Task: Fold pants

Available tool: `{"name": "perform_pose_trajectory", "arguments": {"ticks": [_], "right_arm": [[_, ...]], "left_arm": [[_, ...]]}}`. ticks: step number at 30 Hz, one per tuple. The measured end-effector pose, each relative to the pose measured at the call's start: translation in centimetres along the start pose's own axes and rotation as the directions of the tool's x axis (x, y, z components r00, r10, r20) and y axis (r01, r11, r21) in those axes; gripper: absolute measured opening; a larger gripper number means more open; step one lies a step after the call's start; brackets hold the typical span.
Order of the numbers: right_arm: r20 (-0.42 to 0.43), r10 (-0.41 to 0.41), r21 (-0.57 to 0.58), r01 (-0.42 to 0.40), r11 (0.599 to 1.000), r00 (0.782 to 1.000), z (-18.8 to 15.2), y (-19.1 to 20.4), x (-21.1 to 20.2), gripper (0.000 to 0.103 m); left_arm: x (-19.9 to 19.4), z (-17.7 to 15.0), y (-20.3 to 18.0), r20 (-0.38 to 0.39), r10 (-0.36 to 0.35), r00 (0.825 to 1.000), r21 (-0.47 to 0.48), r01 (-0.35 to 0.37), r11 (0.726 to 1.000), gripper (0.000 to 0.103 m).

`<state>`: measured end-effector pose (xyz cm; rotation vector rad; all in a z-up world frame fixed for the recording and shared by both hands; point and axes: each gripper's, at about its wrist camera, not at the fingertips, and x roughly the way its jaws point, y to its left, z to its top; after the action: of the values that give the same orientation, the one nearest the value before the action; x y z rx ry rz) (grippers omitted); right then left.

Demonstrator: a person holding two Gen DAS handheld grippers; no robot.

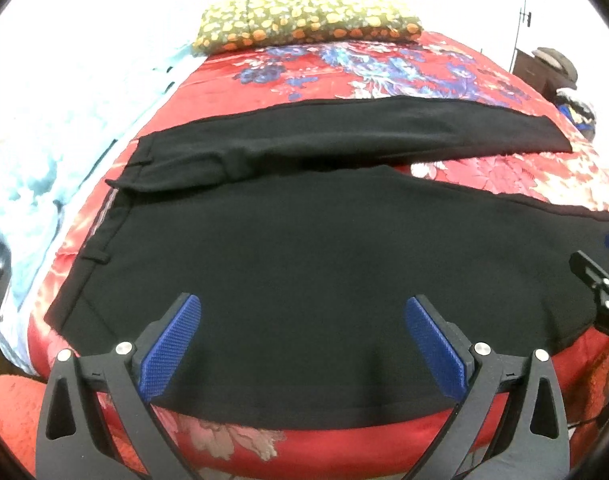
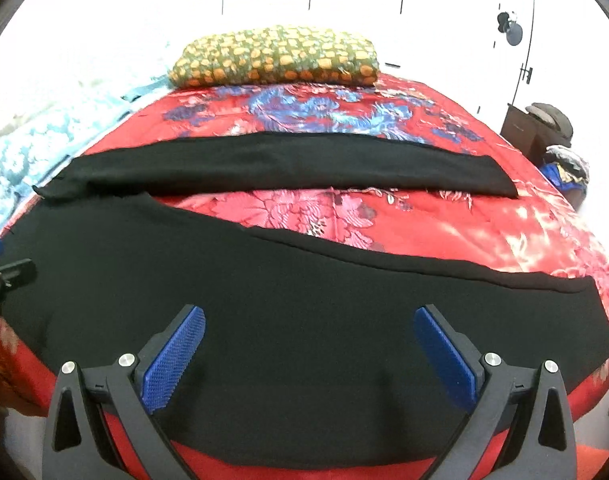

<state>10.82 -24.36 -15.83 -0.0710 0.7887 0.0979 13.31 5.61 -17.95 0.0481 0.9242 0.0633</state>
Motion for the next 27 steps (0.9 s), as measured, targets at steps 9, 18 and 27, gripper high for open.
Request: {"name": "perform_pose_trajectory", "arguments": {"ticks": [9, 18, 27], "right_arm": [[0.001, 0.075, 0.157, -0.074, 0.985, 0.997, 0.7, -4.2, -1.4, 0.103], [-0.026, 0.127, 0.281, -0.114, 0.953, 0.992, 7.5, -18.1, 0.5, 0.103], [-0.216, -0.007, 0.285, 0.069, 0.956, 0.976, 18.8, -35.5, 13.5, 0.103]], "left_arm": [[1.3, 2.9, -0.2, -0.009, 0.010, 1.000, -0.020, -0.010, 1.000, 0.102], [8.9, 7.8, 0.3, -0.072, 0.052, 0.996, -0.076, -0.057, 0.995, 0.102], [12.3, 3.8, 1.3, -0.006, 0.065, 0.998, -0.125, -0.065, 0.990, 0.103]]}}
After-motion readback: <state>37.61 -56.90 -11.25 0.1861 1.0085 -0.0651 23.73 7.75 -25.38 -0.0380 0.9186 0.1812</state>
